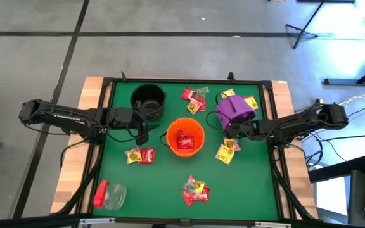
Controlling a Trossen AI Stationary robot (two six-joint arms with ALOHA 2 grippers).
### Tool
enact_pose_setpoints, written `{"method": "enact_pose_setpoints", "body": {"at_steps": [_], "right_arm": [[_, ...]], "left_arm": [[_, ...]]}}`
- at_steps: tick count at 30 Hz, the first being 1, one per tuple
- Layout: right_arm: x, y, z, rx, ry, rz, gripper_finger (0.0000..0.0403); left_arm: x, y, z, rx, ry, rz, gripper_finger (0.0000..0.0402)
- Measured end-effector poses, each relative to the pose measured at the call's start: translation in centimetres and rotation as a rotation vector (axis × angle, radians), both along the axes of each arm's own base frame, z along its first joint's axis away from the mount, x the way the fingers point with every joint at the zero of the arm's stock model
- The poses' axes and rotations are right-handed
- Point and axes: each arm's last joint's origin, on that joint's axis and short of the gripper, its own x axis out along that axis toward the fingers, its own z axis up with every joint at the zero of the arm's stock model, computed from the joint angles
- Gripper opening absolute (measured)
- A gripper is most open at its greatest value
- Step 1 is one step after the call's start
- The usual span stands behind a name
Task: Sort candy
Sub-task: Remove the orange candy from the purple bin and put it into the orange bin
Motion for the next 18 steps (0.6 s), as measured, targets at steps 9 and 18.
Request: {"method": "enact_pose_setpoints", "body": {"at_steps": [9, 18], "right_arm": [[0.5, -0.1, -0.3, -0.042, 0.001, -0.005, 0.0163], [1.7, -0.7, -3.3, -0.128, 0.02, -0.115, 0.0195]], "left_arm": [[0.0, 0.0, 0.0, -0.001, -0.001, 0.001, 0.0167], [0.0, 0.0, 0.0, -0.005, -0.002, 0.003, 0.0167]]}}
